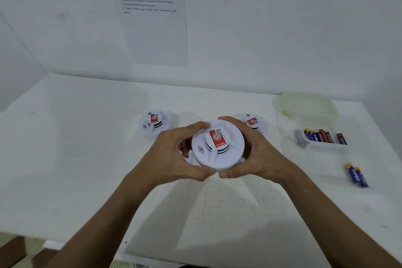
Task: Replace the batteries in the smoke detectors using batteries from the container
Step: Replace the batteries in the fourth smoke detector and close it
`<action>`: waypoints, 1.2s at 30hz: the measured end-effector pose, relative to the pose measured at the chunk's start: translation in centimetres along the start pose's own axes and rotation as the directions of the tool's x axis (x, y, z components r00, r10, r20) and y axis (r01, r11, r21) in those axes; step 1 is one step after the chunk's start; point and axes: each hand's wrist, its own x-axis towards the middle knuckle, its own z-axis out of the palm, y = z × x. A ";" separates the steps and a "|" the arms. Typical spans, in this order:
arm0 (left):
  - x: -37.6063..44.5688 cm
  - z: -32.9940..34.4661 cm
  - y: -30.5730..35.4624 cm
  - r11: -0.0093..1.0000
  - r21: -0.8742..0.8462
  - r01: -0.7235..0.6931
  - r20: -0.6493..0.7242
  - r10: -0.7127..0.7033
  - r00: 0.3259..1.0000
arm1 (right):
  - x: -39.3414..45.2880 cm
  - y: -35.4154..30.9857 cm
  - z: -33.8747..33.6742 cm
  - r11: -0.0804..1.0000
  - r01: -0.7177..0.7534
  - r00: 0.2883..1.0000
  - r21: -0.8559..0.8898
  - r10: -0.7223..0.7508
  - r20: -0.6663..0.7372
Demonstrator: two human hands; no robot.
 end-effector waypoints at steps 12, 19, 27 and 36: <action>0.0 0.1 -0.4 0.999 -0.021 0.025 0.031 -0.024 0.999 | -0.1 0.1 -0.2 1.000 -0.010 1.000 0.027 0.009 0.002; 0.2 0.1 -0.4 1.000 -0.010 0.019 0.032 -0.018 0.999 | -0.1 0.0 -0.2 0.999 -0.008 1.000 0.035 0.008 0.003; 0.1 0.1 -0.4 1.000 -0.013 0.027 0.021 -0.026 0.999 | -0.1 -0.2 -0.1 0.999 0.003 1.000 0.039 -0.003 -0.011; -0.1 -0.3 0.4 1.000 0.007 0.005 0.022 -0.005 1.000 | 0.0 -0.3 0.0 1.000 0.000 1.000 0.029 0.000 0.000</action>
